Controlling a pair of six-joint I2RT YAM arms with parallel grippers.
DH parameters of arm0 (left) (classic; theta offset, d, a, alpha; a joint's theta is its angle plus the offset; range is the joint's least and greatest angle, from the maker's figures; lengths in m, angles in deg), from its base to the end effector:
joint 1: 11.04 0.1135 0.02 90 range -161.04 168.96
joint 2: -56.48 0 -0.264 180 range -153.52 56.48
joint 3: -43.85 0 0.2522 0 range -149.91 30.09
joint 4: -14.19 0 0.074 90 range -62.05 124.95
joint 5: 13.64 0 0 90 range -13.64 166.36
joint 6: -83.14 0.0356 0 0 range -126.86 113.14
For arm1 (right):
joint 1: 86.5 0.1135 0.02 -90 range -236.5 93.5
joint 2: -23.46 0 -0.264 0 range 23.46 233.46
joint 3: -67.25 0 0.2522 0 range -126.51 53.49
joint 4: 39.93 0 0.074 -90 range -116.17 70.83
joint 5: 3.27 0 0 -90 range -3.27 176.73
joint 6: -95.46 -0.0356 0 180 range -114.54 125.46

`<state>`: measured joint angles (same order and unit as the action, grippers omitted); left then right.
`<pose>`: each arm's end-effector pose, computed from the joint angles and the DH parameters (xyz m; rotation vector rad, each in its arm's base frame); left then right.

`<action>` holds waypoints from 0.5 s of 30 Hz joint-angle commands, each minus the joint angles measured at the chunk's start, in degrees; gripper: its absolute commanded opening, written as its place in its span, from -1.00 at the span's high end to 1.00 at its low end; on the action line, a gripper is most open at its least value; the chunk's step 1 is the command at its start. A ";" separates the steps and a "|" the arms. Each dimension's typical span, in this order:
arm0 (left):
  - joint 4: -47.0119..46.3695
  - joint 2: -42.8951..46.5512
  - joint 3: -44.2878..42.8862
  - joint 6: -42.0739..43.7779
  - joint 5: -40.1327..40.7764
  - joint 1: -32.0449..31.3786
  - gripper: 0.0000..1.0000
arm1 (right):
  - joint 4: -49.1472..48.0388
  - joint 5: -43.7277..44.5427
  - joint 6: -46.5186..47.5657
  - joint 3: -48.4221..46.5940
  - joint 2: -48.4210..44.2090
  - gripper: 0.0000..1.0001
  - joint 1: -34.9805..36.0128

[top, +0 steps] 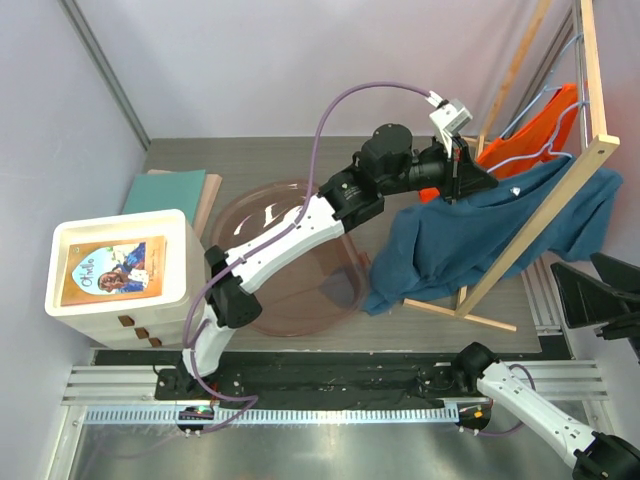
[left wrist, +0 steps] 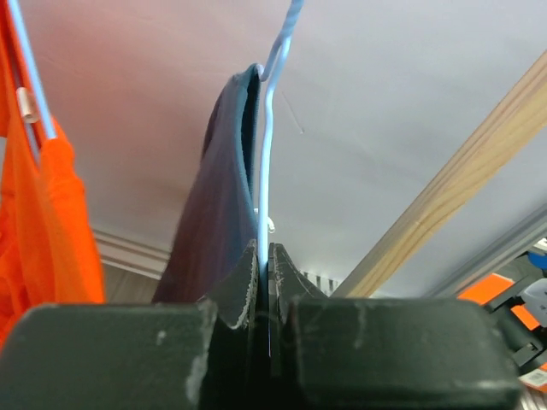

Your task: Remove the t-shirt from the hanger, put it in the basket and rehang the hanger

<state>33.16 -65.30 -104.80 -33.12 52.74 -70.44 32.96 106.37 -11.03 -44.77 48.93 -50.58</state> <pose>0.2370 -0.4287 0.4666 0.8191 1.4146 -1.4845 -0.0729 -0.0676 0.5042 0.0645 1.3655 0.5426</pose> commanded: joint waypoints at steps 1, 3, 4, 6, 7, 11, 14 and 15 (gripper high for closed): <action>-6.88 0.93 -2.31 -2.56 -0.64 -0.63 1.00 | 0.02 1.28 1.64 0.70 -0.16 -0.99 0.03; -8.63 1.28 -2.57 -4.14 -0.73 -0.55 1.00 | 0.02 1.54 1.64 0.79 -0.60 -0.99 0.03; -9.16 1.45 -2.57 -4.67 -0.47 -0.55 1.00 | 0.02 1.72 1.64 0.87 -0.69 -1.00 0.03; -11.79 1.89 -2.40 -7.30 -0.99 -0.37 1.00 | 0.10 1.89 1.64 0.88 -0.86 -0.99 0.03; -12.67 1.98 -2.31 -8.62 -1.25 -0.11 1.00 | 0.10 2.24 1.72 0.96 -0.86 -0.99 0.03; -19.00 2.59 -0.56 -14.86 -3.63 1.03 1.00 | 0.19 2.77 2.34 0.96 -0.86 -0.99 0.03; -22.52 2.16 1.38 -19.96 -3.98 1.91 1.00 | 0.19 2.69 2.60 0.88 -0.69 -0.99 0.03; -23.83 1.90 1.56 -22.84 -3.98 2.09 0.99 | 0.19 2.69 2.60 0.79 -0.69 -0.99 -0.06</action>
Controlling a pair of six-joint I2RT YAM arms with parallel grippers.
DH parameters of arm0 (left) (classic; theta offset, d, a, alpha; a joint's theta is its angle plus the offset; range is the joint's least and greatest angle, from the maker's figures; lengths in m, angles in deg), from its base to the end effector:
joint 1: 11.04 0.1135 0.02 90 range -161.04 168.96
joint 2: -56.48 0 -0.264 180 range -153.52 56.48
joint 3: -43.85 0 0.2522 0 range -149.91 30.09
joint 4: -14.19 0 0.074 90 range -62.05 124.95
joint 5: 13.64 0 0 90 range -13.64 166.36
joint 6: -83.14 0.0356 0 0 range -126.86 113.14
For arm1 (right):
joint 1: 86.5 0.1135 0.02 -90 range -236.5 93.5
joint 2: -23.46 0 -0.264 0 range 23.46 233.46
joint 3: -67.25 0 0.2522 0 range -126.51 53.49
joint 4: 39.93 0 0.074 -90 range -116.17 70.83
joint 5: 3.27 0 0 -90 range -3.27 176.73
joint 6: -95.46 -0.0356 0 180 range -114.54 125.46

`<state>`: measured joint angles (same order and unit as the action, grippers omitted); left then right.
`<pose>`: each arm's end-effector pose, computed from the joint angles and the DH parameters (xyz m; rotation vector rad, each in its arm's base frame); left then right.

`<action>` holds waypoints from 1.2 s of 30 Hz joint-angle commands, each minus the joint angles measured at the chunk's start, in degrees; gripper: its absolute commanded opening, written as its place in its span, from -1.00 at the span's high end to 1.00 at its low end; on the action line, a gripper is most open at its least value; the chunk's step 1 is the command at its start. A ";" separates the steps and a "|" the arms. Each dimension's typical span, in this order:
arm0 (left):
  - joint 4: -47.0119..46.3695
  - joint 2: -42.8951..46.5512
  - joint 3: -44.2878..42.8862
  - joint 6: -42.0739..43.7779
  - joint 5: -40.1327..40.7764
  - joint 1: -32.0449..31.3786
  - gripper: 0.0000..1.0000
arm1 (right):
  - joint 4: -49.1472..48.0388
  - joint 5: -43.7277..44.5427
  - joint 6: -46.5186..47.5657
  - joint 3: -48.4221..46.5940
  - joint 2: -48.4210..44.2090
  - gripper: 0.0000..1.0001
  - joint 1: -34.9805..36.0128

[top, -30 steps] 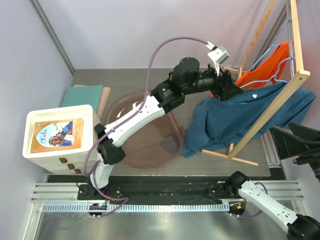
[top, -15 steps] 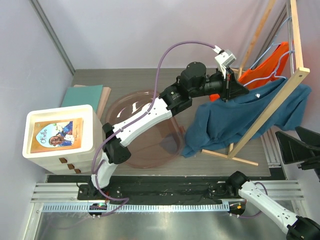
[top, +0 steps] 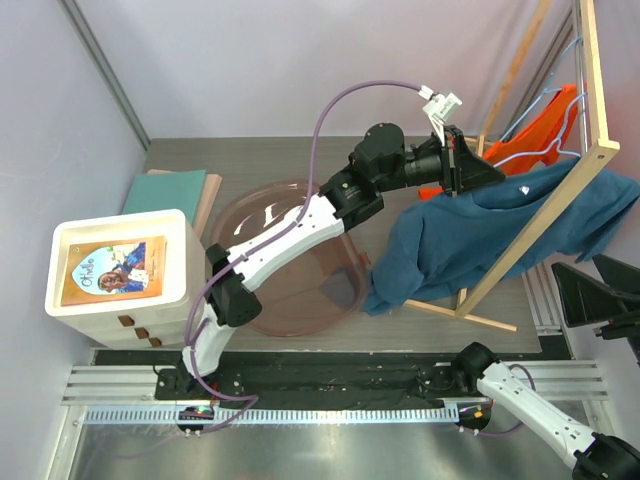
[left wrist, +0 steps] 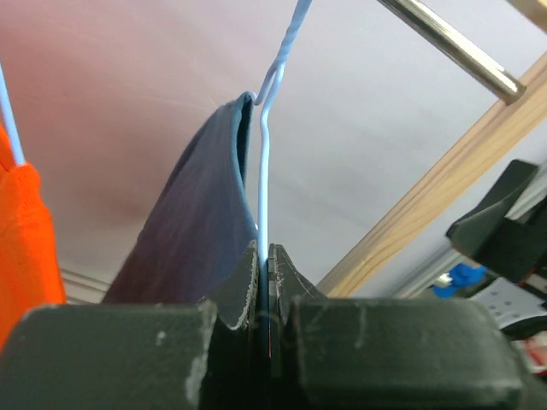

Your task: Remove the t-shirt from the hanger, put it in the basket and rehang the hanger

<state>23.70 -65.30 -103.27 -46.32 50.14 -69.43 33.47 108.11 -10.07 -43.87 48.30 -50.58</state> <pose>0.2428 -0.4246 0.4748 0.6934 1.3854 -1.7032 -0.0724 -0.0684 0.5000 0.0753 1.3775 0.5027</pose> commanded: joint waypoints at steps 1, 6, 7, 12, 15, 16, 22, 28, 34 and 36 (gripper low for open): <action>-15.16 1.28 0.29 -11.58 -1.12 1.26 0.99 | -0.22 0.94 1.73 -0.02 -0.14 -0.99 0.02; -19.90 1.19 4.59 -22.39 2.13 1.35 0.99 | 0.04 1.81 1.99 0.07 -0.41 -0.99 0.03; -21.66 1.45 5.91 -25.63 2.66 1.44 1.00 | 0.13 1.90 1.91 0.15 -0.49 -0.99 0.03; -26.95 2.68 9.70 -33.04 6.70 1.35 1.00 | 0.13 2.17 2.08 0.51 -0.58 -1.00 -0.06; -28.44 2.86 9.52 -36.20 8.37 1.35 0.99 | 0.22 2.17 2.08 0.77 -0.67 -0.99 0.11; -28.97 2.77 9.35 -37.08 8.64 1.35 1.00 | 0.13 2.08 2.00 0.94 -0.67 -0.99 0.03; -35.82 0.14 8.12 -49.29 11.97 1.35 0.99 | 0.30 1.99 1.55 1.39 -0.94 -0.99 0.03; -34.69 -2.32 2.94 -53.17 14.00 1.17 0.99 | 0.30 1.64 1.03 1.47 -1.02 -1.00 0.11; -35.30 3.63 14.93 -49.59 14.79 1.35 1.00 | 0.65 1.20 0.68 0.86 -1.11 -1.00 0.11; -34.86 8.29 18.82 -46.25 15.58 1.52 0.99 | 0.92 0.76 0.67 0.68 -1.02 -0.99 0.20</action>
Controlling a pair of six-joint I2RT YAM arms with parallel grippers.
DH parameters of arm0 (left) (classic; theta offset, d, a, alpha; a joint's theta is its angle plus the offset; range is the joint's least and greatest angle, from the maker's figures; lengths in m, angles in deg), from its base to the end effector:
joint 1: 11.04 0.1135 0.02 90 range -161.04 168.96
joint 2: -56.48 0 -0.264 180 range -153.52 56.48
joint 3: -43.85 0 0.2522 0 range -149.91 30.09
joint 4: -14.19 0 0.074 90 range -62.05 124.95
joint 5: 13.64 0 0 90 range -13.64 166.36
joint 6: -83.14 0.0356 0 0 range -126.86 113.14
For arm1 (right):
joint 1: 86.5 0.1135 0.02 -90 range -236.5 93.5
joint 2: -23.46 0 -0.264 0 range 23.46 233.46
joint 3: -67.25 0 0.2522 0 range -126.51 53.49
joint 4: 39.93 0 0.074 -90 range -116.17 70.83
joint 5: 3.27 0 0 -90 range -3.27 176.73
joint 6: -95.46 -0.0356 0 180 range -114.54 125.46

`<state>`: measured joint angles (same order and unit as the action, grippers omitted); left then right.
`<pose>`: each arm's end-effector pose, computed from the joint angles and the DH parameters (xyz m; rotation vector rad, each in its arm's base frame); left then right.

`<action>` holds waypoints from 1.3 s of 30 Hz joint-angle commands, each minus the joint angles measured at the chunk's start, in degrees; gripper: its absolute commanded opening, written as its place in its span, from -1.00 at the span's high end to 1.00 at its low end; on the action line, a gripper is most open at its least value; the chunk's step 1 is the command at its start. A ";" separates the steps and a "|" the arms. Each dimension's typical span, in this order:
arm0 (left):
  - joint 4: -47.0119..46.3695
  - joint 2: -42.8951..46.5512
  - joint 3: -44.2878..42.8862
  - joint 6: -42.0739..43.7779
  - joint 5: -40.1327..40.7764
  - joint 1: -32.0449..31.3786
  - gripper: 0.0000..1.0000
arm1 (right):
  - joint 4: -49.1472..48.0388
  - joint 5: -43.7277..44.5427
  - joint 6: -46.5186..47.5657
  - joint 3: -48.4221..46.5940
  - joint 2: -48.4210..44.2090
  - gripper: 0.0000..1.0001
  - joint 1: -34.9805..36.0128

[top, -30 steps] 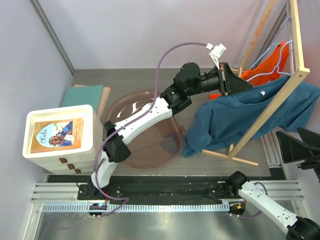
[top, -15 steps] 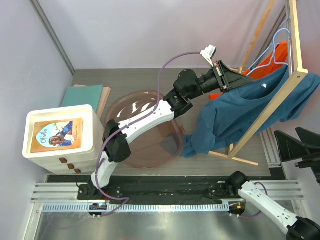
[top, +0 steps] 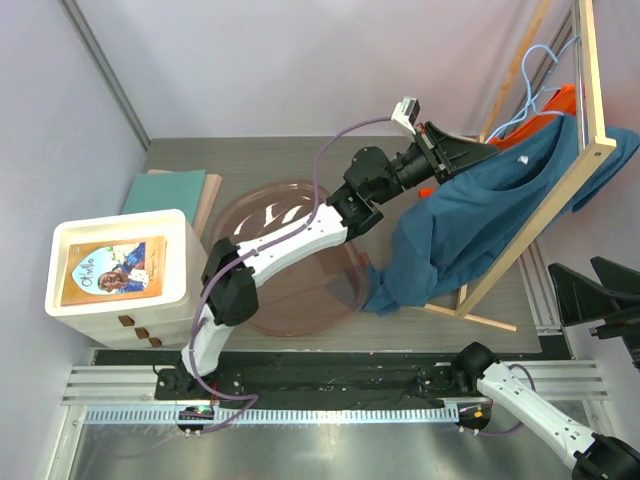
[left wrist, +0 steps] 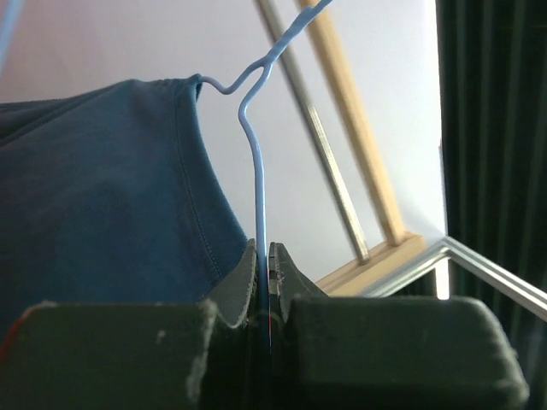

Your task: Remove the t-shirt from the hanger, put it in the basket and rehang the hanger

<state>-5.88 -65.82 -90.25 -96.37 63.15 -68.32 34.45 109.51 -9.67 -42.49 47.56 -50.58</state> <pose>0.2635 -0.4252 0.4456 -0.1047 1.3780 -2.3775 -0.0705 -0.0681 0.4936 0.0833 1.4033 0.4688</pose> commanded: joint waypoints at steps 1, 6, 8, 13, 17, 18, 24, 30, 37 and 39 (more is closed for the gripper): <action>-3.37 10.40 8.25 7.56 2.58 0.41 1.00 | 0.11 -0.99 0.28 -0.78 -0.28 -0.99 0.20; 6.74 21.03 13.01 21.64 4.76 0.41 0.99 | 0.99 -5.47 1.95 -2.18 2.70 -0.99 0.20; 10.17 24.29 16.44 26.99 6.52 0.41 0.99 | 1.34 -7.40 2.74 -3.41 3.76 -0.99 0.20; 16.49 33.26 23.20 35.28 9.34 0.41 0.99 | -0.41 -16.94 3.36 -5.26 7.10 -0.99 0.20; 19.93 39.23 28.74 39.58 8.56 0.41 0.99 | -0.59 -31.78 4.67 -5.62 11.40 -0.99 -0.32; 21.07 40.20 30.14 41.33 8.12 0.32 1.00 | -0.94 -35.49 5.29 -5.27 12.37 -0.99 -0.59; 29.58 48.73 35.07 45.74 5.83 0.41 1.00 | -6.64 -46.68 4.68 0.35 16.24 -1.00 -4.19; 33.65 54.97 38.76 48.38 7.23 0.41 1.00 | -17.78 -49.94 -1.99 3.43 19.23 -0.98 -7.97; 34.97 57.53 41.41 48.82 5.05 0.41 1.00 | -25.38 -49.43 -8.33 2.30 24.94 -0.86 -8.41; 34.09 56.74 40.97 48.82 0.68 0.41 1.00 | -24.59 -47.50 -8.16 0.81 26.17 -0.86 -8.41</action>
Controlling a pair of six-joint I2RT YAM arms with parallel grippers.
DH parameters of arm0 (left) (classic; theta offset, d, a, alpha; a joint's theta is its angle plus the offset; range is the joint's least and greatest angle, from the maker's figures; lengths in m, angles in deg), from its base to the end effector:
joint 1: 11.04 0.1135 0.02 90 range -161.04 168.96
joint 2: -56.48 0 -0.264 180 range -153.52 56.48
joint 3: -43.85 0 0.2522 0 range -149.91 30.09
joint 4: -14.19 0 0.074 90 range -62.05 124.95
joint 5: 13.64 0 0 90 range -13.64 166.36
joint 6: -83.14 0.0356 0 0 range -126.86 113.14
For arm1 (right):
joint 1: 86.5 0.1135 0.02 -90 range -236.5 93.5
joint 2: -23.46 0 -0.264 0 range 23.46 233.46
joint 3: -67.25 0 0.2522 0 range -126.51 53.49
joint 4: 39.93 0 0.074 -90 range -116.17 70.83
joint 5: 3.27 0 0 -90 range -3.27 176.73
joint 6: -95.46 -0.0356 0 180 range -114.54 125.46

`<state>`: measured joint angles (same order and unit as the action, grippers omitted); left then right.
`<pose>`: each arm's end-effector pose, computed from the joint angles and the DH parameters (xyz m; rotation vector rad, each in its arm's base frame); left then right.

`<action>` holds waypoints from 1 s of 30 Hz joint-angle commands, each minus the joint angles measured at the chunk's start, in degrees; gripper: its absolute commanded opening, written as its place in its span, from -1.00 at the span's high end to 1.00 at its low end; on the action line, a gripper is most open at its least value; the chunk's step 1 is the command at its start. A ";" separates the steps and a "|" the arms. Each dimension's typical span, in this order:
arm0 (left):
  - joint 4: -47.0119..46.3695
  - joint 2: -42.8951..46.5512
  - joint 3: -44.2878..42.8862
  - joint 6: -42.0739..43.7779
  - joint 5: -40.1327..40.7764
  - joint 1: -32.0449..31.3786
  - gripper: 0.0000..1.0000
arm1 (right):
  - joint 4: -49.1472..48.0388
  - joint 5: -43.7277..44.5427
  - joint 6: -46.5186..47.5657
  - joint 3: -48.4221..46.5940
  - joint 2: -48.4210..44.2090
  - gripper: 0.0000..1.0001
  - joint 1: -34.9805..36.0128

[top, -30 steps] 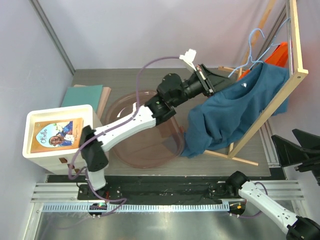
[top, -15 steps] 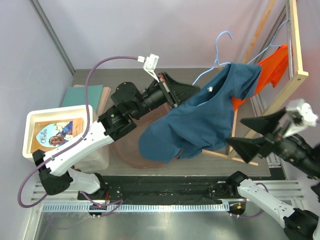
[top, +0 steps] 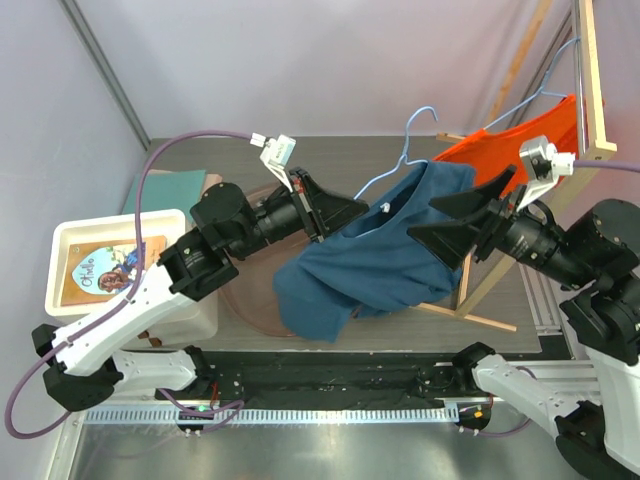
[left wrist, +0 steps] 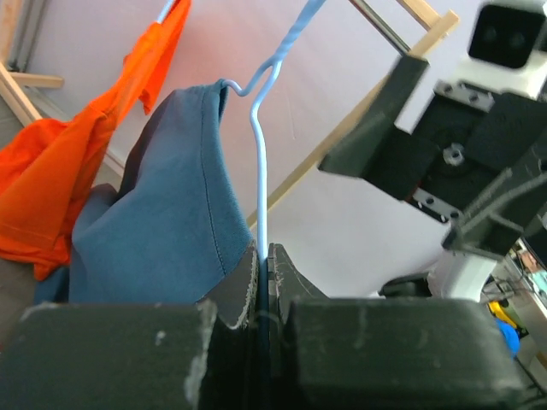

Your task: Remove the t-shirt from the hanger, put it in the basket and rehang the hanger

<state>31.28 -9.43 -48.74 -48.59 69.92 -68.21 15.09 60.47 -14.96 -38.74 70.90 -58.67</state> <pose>0.1297 -0.2084 0.4860 0.3166 1.5522 -1.4788 0.0623 0.0507 0.5296 -0.4860 1.5285 1.0082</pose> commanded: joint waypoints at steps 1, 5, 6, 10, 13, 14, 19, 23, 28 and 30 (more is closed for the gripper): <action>-3.07 0.00 -0.80 1.04 -7.78 0.30 0.99 | -4.78 4.26 -2.87 -4.00 3.01 -0.86 -0.33; -3.07 -0.62 -1.68 1.13 -12.46 0.30 0.99 | -3.64 9.29 -3.13 -4.89 3.10 -0.81 -0.33; -3.07 -0.28 -1.51 1.13 -12.29 0.30 1.00 | -3.64 10.26 -3.39 -4.81 2.84 -0.78 -0.41; -3.16 -0.62 -1.77 1.13 -13.16 0.30 1.00 | -3.72 15.97 -3.13 -4.28 2.39 -0.66 -0.41; -3.07 -2.72 -3.08 0.78 -15.09 0.30 1.00 | -4.08 18.26 -2.96 -4.10 2.39 -0.58 -0.32; -3.07 -3.25 -3.43 0.52 -15.62 0.21 1.00 | -4.25 18.44 -2.87 -3.93 2.31 -0.57 -0.33; -4.56 -5.72 -5.45 -0.01 -16.50 -0.22 1.00 | -4.78 18.88 -2.95 -1.91 1.17 -0.36 -0.33; -5.09 -7.39 -6.69 -0.19 -16.85 -0.75 1.00 | -6.18 17.91 -2.87 0.81 -0.41 -0.23 -0.33; -5.35 -8.01 -7.66 -0.36 -17.56 -1.54 0.99 | -7.59 17.82 -3.74 4.50 -2.09 -0.13 -0.33; -5.62 -7.75 -7.66 -0.36 -17.56 -1.81 1.00 | -7.59 18.09 -3.66 5.21 -2.35 -0.12 -0.33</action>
<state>31.15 -18.28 -53.22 -48.62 54.67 -69.06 10.89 78.17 -17.96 -35.33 68.95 -58.89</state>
